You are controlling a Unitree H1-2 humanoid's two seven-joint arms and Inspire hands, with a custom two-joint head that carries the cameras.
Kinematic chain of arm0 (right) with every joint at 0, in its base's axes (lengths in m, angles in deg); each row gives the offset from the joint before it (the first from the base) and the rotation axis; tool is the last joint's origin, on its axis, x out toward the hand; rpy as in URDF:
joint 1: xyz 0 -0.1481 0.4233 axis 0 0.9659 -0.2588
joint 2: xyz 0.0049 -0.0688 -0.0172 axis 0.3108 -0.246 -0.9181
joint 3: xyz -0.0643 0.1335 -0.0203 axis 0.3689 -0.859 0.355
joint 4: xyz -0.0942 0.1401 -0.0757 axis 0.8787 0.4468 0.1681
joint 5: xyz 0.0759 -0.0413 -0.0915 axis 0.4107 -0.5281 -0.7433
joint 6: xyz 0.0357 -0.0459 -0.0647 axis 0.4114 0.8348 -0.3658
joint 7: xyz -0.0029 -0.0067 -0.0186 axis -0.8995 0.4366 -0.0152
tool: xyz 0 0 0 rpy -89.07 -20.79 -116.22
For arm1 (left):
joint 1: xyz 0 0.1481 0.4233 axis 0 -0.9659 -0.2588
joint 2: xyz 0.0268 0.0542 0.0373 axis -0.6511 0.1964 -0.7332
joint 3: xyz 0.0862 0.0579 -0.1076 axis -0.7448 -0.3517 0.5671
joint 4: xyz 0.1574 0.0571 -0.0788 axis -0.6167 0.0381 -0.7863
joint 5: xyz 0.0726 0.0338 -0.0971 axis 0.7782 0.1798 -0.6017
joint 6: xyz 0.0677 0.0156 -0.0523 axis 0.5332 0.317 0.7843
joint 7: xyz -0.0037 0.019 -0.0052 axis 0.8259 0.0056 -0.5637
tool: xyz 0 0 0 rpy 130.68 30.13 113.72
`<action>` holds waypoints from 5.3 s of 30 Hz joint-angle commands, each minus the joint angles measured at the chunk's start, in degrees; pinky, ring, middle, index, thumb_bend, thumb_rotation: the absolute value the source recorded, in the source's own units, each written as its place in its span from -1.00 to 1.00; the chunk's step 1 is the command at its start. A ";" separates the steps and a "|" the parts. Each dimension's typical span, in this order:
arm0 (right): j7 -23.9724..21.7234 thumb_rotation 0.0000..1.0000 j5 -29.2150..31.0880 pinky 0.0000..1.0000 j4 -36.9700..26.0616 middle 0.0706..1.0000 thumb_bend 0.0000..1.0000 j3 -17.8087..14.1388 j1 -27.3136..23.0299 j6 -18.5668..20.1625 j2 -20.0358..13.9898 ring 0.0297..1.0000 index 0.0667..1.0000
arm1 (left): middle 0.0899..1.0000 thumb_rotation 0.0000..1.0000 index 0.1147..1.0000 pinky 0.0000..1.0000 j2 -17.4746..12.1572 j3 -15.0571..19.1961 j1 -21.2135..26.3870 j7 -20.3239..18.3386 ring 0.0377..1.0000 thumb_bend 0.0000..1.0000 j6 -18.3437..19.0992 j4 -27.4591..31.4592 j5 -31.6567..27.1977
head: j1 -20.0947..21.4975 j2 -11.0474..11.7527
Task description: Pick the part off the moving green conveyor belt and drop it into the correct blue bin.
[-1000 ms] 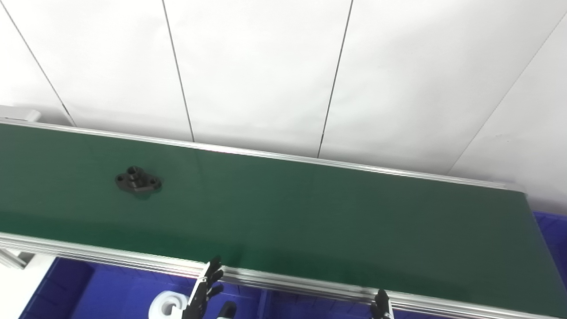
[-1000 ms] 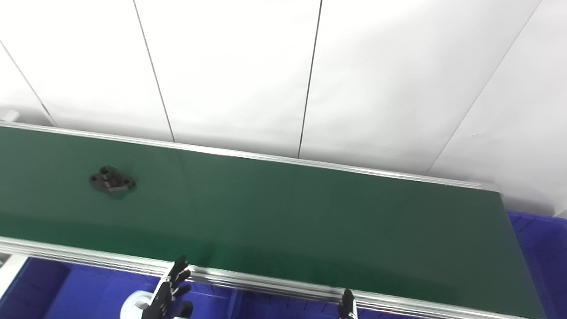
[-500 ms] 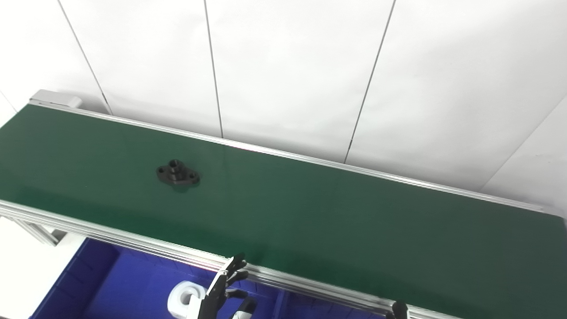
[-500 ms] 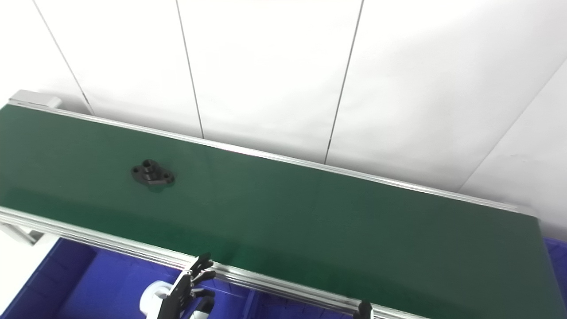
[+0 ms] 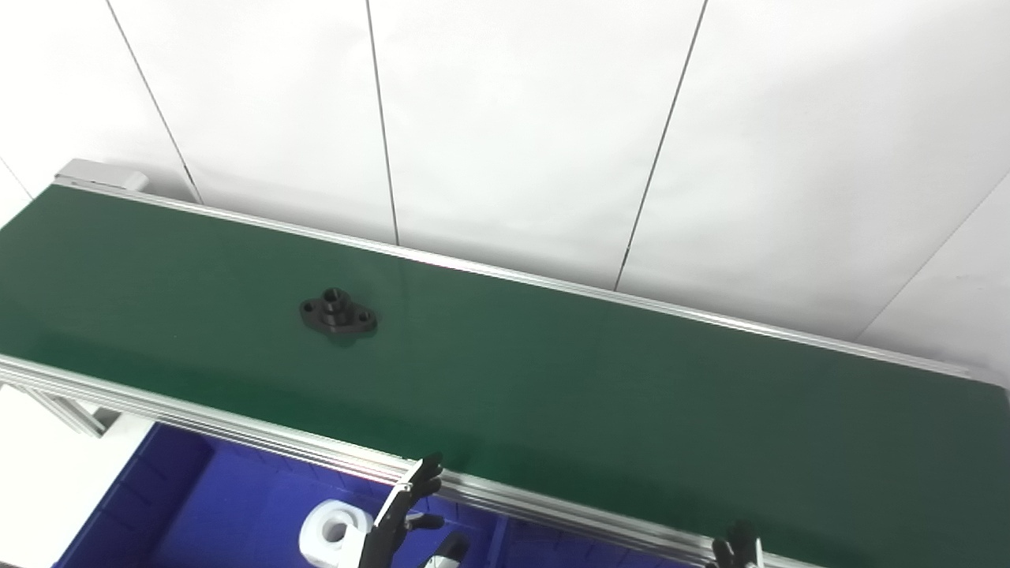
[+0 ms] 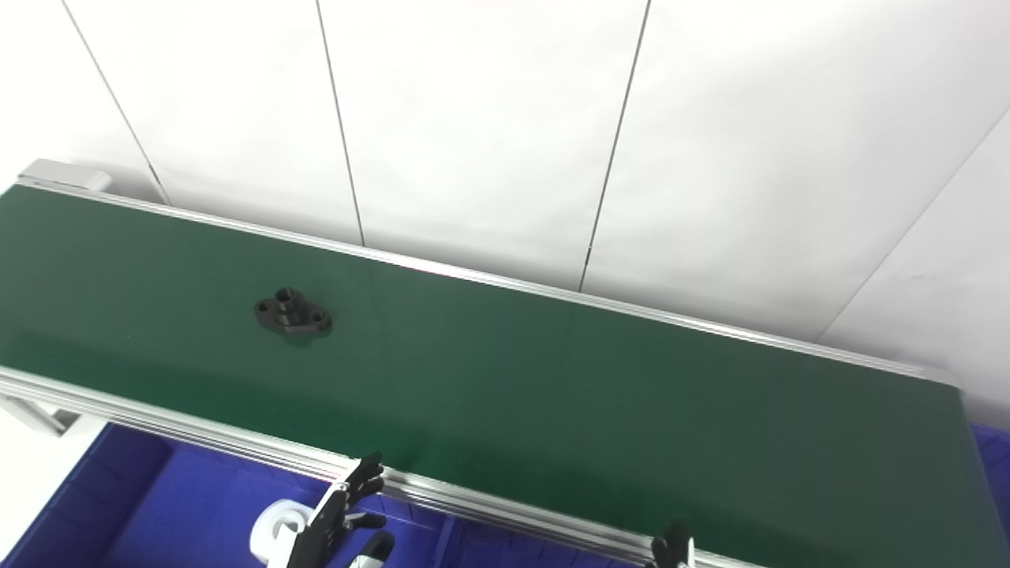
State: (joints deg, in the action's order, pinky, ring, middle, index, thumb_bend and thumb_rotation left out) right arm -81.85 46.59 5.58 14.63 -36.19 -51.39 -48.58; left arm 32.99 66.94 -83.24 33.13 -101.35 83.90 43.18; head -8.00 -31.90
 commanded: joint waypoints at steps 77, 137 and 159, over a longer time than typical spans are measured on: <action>-10.66 0.39 -57.53 -0.12 42.26 0.41 1.00 26.02 -75.03 34.16 -1.90 0.08 0.59 | 0.72 0.55 0.71 0.50 8.88 -15.82 -7.63 3.77 0.64 0.08 -0.80 5.07 3.46 | -0.29 -3.72; 1.19 -0.76 -60.25 -0.85 55.83 -0.61 0.04 38.31 -73.17 30.83 -1.27 -0.76 -0.10 | 0.59 0.48 0.58 0.29 9.41 -22.36 -7.71 11.48 0.53 0.04 -3.64 2.72 6.74 | -4.26 -6.66; -10.89 -0.98 -62.63 -0.77 18.35 -0.18 0.05 35.21 -64.82 29.20 -12.64 -0.70 -0.10 | 0.66 0.52 0.65 0.47 5.53 -18.00 -9.12 2.97 0.57 0.10 7.58 15.64 -2.34 | 8.61 -9.18</action>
State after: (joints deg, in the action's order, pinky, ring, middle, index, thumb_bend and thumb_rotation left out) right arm -91.71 -13.59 30.76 50.65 -98.64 -19.87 -60.82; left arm 29.03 60.12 -87.74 37.03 -93.57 90.40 43.18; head 0.60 -41.04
